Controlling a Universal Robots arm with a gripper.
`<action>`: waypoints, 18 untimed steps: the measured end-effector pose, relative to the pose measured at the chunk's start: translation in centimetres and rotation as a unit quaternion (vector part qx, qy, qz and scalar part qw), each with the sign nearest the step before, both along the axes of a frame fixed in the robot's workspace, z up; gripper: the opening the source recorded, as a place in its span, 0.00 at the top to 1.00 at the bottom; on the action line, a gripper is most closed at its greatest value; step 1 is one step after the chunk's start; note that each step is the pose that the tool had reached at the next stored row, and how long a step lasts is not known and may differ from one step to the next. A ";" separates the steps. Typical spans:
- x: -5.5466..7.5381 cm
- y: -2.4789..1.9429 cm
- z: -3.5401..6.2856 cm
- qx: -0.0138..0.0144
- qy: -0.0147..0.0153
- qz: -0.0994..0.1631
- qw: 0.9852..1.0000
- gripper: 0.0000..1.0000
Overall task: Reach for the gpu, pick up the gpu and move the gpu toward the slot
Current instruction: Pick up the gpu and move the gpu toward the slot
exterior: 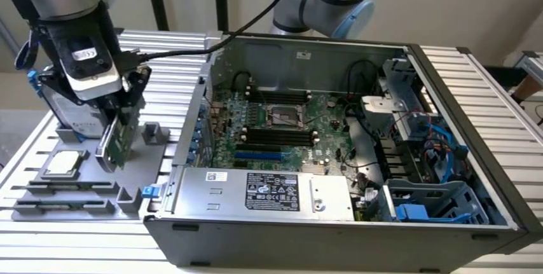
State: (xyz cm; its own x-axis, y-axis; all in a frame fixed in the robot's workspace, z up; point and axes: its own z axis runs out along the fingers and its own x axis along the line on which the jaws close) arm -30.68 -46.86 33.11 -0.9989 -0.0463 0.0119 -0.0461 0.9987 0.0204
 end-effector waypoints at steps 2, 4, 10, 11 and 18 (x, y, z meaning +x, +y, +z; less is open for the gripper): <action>0.1 -0.02 0.93 0.000 0.000 0.000 1.000 0.73; 0.1 -0.05 1.82 0.000 0.000 0.000 1.000 0.73; 0.7 -0.21 4.56 0.000 0.001 0.000 1.000 0.73; 1.0 -0.25 5.02 0.001 0.001 0.000 1.000 0.73; 3.4 -0.60 8.17 0.004 0.003 0.000 1.000 0.73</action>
